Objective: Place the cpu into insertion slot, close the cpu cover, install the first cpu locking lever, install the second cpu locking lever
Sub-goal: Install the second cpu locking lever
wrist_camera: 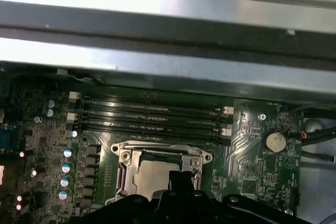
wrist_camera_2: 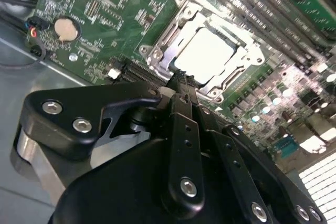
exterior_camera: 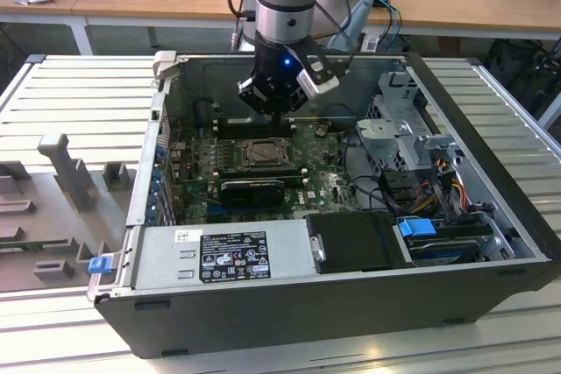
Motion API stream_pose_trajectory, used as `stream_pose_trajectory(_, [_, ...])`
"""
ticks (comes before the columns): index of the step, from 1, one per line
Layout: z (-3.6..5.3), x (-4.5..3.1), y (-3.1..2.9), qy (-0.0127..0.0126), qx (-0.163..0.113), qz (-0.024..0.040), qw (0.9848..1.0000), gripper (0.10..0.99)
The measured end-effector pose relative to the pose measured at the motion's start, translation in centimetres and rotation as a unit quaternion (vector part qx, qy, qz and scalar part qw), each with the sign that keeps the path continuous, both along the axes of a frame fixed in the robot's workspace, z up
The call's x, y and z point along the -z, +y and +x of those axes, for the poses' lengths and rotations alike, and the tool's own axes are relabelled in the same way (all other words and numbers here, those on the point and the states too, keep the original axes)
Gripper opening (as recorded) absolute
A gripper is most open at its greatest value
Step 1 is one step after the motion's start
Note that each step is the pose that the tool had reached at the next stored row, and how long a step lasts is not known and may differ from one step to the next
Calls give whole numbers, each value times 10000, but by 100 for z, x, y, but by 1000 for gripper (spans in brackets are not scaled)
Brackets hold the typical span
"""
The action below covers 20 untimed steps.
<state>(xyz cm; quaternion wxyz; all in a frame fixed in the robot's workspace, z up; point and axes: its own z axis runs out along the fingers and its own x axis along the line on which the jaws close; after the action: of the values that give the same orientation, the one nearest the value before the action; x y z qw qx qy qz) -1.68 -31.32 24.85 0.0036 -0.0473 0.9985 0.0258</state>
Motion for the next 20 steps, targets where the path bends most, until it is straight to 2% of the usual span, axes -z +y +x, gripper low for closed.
stream_pose_trajectory(5, [0,4,-186,0,0,0,10000,106])
stream_pose_trajectory(6, [-1,6,-252,0,1,1,10000,106])
stream_pose_trajectory(7, [-1,6,-290,2,1,0,10000,106])
stream_pose_trajectory(13, [-1,16,-454,16,0,0,10000,106])
stream_pose_trajectory(14, [-1,18,-474,21,0,0,10000,106])
stream_pose_trajectory(15, [-1,21,-492,38,1,0,10000,106])
stream_pose_trajectory(16, [-1,25,-506,71,1,2,10000,106])
stream_pose_trajectory(17, [-1,29,-530,92,0,6,10000,106])
stream_pose_trajectory(19, [-5,40,-604,98,-1,14,10000,106])
stream_pose_trajectory(20, [-21,49,-619,98,1,48,9999,106])
